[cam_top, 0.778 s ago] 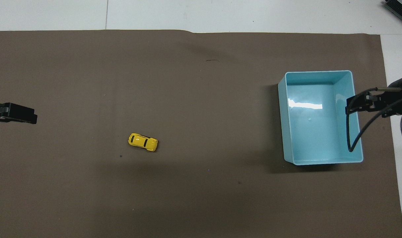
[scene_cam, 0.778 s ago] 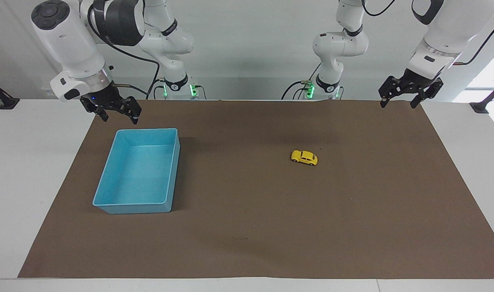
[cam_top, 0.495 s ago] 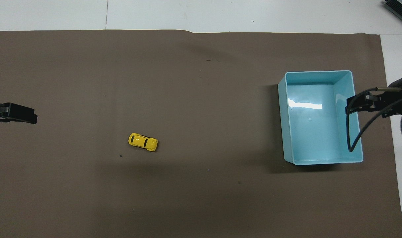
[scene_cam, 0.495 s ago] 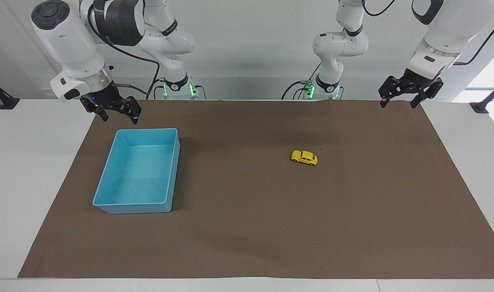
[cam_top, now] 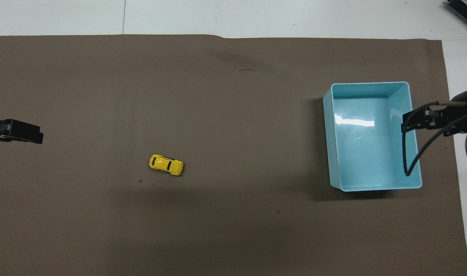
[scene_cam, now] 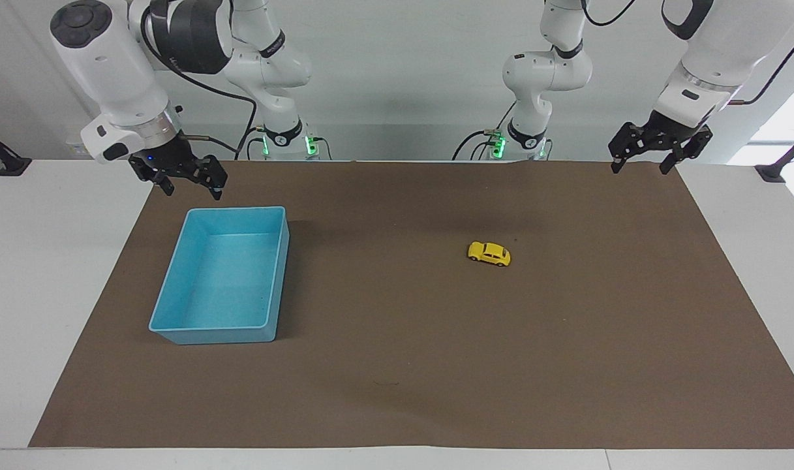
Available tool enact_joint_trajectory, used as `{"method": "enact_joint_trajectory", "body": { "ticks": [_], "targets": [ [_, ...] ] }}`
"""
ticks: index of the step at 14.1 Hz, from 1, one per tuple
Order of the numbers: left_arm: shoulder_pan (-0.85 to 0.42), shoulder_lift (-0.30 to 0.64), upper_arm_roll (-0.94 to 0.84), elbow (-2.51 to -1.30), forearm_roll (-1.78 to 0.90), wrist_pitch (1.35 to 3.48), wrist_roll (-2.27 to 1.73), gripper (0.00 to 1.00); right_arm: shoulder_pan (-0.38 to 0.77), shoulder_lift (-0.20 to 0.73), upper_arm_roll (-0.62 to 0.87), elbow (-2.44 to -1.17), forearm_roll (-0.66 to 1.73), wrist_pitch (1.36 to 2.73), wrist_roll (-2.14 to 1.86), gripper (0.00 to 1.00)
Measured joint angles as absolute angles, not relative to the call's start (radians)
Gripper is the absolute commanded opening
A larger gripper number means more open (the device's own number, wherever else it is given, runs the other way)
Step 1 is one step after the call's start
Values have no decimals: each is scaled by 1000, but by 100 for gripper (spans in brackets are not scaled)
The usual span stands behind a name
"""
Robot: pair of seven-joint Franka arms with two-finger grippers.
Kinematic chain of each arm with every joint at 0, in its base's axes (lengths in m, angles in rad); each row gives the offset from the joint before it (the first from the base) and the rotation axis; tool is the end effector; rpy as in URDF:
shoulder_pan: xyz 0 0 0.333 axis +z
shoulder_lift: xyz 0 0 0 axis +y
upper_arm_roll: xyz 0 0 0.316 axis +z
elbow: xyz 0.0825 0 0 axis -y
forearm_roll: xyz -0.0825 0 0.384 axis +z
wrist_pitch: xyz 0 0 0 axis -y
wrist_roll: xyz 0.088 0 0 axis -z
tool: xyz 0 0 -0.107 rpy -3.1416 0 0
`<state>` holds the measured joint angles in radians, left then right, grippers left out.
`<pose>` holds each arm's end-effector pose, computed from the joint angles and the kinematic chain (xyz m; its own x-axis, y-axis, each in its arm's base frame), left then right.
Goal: Wind up and store yellow beetle car
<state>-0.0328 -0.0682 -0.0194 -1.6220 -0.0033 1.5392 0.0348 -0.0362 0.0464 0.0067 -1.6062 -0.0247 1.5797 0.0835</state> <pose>0.5290 -0.0284 0.6346 0.9961 -0.0869 -0.0145 -0.0869 -0.9962 0.0025 0.5662 -0.0194 0.5826 0.9912 -0.1124 -0.0706 -0.1105 -0.9934 0.0303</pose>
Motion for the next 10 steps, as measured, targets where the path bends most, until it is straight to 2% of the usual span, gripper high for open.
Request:
{"method": "enact_joint_trajectory", "body": {
  "ticks": [5,10],
  "targets": [
    [-33,-68,-19,-1623,-3,1539,-22,100,-36,46,7,-1606,-25,1580,84,100],
    [-34,-65,-29,-1638,-11,1538,-301,100,-36,46,7,-1606,-25,1580,84,100]
  ]
}}
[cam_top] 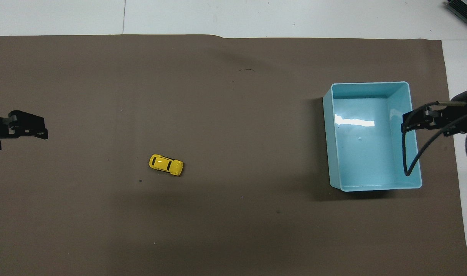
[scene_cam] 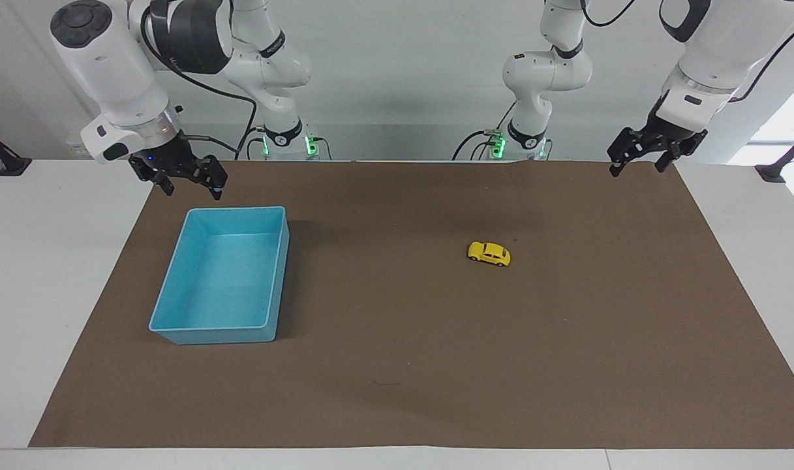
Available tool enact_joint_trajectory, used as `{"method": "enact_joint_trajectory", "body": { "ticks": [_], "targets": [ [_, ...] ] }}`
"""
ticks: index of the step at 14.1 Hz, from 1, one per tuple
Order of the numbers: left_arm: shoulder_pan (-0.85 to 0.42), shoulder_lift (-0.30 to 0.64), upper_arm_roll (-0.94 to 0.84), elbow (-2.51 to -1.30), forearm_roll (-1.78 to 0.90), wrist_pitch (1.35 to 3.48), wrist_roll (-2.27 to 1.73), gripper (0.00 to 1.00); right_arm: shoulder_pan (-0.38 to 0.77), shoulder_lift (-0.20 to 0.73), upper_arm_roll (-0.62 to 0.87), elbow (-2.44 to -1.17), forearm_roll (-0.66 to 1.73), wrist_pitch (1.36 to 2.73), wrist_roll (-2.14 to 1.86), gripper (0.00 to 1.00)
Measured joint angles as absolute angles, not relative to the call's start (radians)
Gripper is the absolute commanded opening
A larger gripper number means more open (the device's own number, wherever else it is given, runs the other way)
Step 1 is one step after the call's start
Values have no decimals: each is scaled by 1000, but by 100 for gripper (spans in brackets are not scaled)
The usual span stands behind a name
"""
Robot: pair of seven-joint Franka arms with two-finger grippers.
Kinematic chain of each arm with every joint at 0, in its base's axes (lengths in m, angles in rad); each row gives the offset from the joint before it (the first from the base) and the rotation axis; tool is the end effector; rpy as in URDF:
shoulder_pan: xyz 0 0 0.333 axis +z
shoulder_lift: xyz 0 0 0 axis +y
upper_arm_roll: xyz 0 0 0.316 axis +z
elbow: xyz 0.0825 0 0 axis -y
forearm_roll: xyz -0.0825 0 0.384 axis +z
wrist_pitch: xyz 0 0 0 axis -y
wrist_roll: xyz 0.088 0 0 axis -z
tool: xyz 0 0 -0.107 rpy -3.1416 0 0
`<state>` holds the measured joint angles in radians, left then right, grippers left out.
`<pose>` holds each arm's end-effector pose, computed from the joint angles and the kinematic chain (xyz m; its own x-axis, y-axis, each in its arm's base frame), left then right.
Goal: Wind up and store yellow beetle car
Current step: 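Reach the left gripper over the yellow toy car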
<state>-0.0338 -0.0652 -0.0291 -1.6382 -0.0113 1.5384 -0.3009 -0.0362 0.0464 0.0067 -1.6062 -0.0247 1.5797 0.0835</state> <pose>0.5290 -0.0351 0.6254 0.9712 0.2356 -0.0359 0.2357 -0.9718 -0.0013 0.5662 -0.0194 0.5826 0.9912 -0.1124 -0.0706 -0.1105 -0.9934 0.0303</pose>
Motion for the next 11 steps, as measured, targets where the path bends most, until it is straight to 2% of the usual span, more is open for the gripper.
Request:
{"method": "enact_joint_trajectory", "body": {
  "ticks": [8,11],
  "targets": [
    [-40,-64,-43,-1714,-56,1544,-873,100,-36,46,7,-1606,-25,1580,84,100],
    [-40,-62,-42,-1781,-79,1634,-1145,100,-36,46,7,-1606,-25,1580,84,100]
  ]
}}
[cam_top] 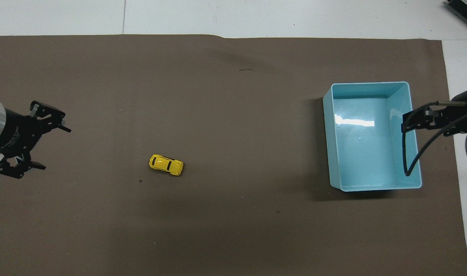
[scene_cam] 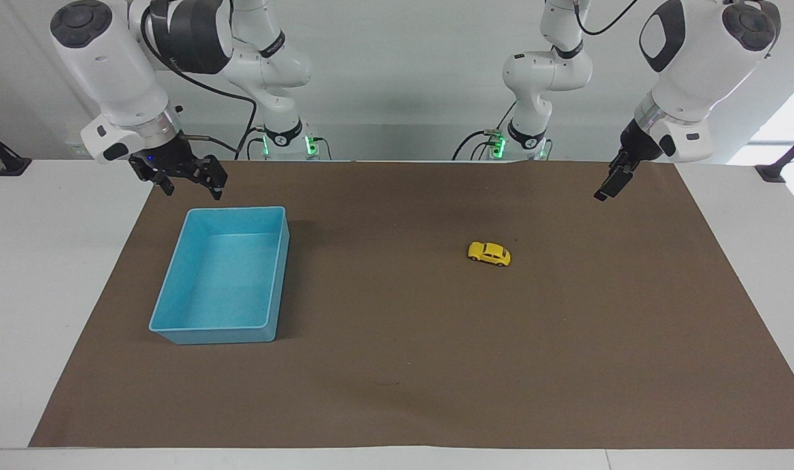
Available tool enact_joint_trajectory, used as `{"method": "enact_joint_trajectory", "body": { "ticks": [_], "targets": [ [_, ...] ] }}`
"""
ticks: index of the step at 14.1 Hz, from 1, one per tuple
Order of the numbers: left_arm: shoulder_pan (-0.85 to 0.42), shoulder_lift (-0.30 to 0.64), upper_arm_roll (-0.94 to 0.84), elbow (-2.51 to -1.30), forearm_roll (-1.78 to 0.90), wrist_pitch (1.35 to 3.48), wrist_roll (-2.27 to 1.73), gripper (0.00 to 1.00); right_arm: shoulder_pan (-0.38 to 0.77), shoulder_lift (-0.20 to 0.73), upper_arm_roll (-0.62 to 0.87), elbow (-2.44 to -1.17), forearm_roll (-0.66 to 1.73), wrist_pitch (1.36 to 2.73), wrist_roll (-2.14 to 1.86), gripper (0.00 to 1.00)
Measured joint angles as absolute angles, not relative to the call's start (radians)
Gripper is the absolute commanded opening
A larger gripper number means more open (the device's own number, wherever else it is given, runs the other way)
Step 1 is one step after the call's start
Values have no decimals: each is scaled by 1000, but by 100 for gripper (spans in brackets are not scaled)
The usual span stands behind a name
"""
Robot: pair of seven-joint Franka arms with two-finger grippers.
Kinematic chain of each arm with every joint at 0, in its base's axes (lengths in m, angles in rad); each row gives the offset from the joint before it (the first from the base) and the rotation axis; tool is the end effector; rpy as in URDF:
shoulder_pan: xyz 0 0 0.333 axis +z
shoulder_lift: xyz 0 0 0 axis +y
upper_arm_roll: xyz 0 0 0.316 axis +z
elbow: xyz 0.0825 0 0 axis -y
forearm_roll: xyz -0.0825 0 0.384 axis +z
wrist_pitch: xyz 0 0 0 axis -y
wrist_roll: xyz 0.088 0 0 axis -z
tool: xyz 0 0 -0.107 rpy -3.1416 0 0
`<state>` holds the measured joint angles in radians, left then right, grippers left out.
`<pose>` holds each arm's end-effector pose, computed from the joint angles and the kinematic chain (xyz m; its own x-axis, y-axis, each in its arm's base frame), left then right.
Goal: Wind up and store yellow beetle car
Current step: 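Reach the left gripper over the yellow toy car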
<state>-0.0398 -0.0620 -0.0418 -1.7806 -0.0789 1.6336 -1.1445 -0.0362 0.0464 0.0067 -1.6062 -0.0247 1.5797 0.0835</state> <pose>0.5309 -0.0520 0.5647 0.4742 0.8743 -0.1038 0.8758 -0.4805 -0.0463 0.5662 -0.0194 0.5826 0.9912 -0.1124 -0.0706 -0.1105 -0.9934 0.0303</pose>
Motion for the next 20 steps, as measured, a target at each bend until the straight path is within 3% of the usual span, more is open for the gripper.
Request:
{"method": "enact_joint_trajectory", "body": {
  "ticks": [5,9,15,20],
  "targets": [
    [-54,-60,-45,-1860,-106,1740,-1328,100,-36,46,7,-1606,-25,1580,84,100],
    [-159,-43,-51,-1943,-109,1880,-1438,100,-36,46,7,-1606,-25,1580,84,100],
    [-272,95,-55,-2022,-116,2084,-1540,100,-36,46,7,-1606,-25,1580,84,100],
    [-298,126,-55,-2145,-120,2246,-1557,100,-36,46,7,-1606,-25,1580,84,100]
  ]
}}
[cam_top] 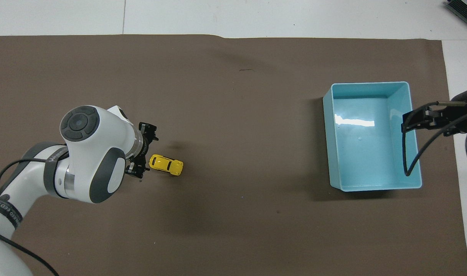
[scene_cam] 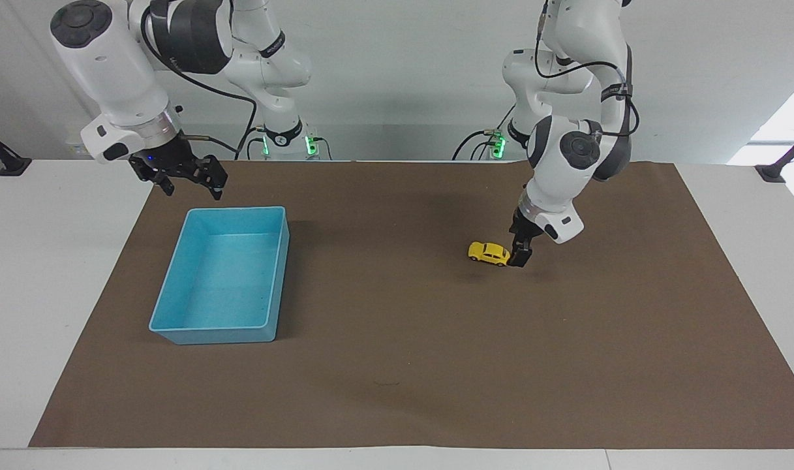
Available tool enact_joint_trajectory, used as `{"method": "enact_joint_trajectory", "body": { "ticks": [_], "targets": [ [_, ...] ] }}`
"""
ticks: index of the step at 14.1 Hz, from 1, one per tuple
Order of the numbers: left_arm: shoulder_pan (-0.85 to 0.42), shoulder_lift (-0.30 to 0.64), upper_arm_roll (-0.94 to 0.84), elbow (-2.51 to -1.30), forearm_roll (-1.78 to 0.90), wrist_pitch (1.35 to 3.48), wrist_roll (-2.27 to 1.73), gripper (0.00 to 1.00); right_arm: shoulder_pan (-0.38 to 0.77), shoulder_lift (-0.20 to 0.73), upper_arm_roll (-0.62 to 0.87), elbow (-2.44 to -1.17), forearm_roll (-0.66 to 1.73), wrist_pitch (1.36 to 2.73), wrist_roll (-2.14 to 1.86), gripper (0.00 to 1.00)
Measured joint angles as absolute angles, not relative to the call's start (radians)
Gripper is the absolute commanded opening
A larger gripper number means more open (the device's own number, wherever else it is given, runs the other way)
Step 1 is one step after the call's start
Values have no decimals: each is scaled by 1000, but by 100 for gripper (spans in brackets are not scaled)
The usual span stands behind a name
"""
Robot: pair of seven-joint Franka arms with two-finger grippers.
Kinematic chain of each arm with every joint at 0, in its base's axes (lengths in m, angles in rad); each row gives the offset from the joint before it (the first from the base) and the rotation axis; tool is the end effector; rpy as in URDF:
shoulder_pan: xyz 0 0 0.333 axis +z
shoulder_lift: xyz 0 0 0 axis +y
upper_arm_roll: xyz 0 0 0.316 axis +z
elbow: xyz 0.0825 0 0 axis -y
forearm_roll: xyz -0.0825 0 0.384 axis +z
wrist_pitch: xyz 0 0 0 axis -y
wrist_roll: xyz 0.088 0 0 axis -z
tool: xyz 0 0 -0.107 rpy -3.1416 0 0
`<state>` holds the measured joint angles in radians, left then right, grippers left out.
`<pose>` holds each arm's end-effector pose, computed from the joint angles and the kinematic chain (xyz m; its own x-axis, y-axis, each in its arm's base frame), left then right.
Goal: Wind up and store yellow beetle car
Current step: 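Reach the left gripper over the yellow toy car, then press the yellow car down and drag it back toward the robot with the left gripper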
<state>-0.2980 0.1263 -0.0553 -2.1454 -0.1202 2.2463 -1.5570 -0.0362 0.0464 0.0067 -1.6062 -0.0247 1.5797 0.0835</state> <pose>0.5184 -0.1945 0.3426 0.2835 0.9538 -0.0990 0.9574 -0.2875 -0.0278 0.5662 -0.0194 0.5826 0.9912 -0.1124 -0.0706 -0.1105 -0.9934 0.0303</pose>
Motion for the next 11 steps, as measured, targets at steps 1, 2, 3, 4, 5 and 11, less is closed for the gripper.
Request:
{"method": "enact_joint_trajectory", "body": {
  "ticks": [1,2,3,4,5,11],
  "targets": [
    [-300,126,-55,-2161,-133,2262,-1559,100,-36,46,7,-1606,-25,1580,84,100],
    [-301,126,-55,-2169,-155,2275,-1559,100,-36,46,7,-1606,-25,1580,84,100],
    [-303,126,-55,-2174,-171,2290,-1559,100,-36,46,7,-1606,-25,1580,84,100],
    [-310,126,-55,-2179,-179,2303,-1559,100,-36,46,7,-1606,-25,1580,84,100],
    [-319,127,-56,-2188,-182,2317,-1563,100,-36,46,7,-1606,-25,1580,84,100],
    [-358,137,-55,-2226,-183,2367,-1605,50,-36,46,6,-1606,-25,1580,84,100]
  ]
}}
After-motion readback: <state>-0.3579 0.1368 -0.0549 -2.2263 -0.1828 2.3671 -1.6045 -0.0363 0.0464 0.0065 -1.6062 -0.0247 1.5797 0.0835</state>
